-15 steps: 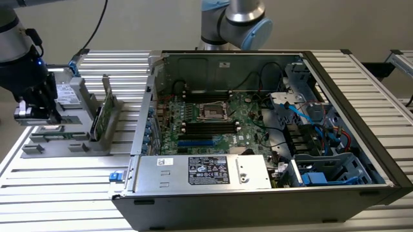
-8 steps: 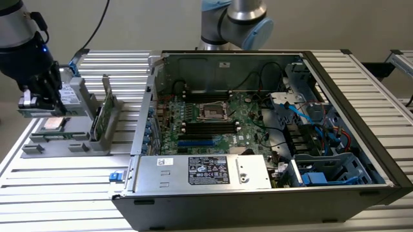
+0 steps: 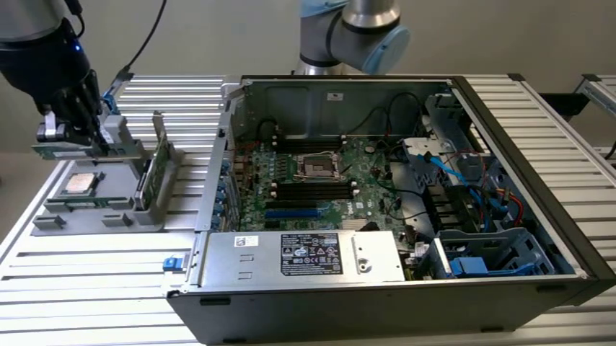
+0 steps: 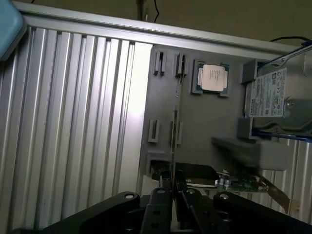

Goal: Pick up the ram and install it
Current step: 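Pick up the ram and move it above insertion slot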

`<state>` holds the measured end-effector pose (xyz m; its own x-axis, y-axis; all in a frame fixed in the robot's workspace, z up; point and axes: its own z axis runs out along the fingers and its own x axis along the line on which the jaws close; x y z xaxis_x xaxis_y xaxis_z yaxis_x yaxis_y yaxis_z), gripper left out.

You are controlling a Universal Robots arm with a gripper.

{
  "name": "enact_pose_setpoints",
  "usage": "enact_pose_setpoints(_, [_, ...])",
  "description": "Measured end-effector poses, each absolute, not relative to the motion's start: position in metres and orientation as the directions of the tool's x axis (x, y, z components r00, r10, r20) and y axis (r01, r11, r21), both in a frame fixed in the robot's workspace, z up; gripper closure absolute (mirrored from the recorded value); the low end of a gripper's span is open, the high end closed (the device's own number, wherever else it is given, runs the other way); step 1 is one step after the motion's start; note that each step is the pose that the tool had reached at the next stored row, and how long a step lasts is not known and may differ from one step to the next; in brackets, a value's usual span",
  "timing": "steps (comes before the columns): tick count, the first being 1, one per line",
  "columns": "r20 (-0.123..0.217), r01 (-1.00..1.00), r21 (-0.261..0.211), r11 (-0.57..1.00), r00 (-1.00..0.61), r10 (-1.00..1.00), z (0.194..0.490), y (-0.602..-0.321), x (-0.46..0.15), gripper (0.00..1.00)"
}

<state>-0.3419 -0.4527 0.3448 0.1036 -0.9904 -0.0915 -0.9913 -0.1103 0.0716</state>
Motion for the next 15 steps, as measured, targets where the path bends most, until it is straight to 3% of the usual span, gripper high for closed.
enact_pose_setpoints(15, [-0.104,-0.991,0.071,-0.114,0.106,-0.989,0.367,-0.457,-0.278,0.86])
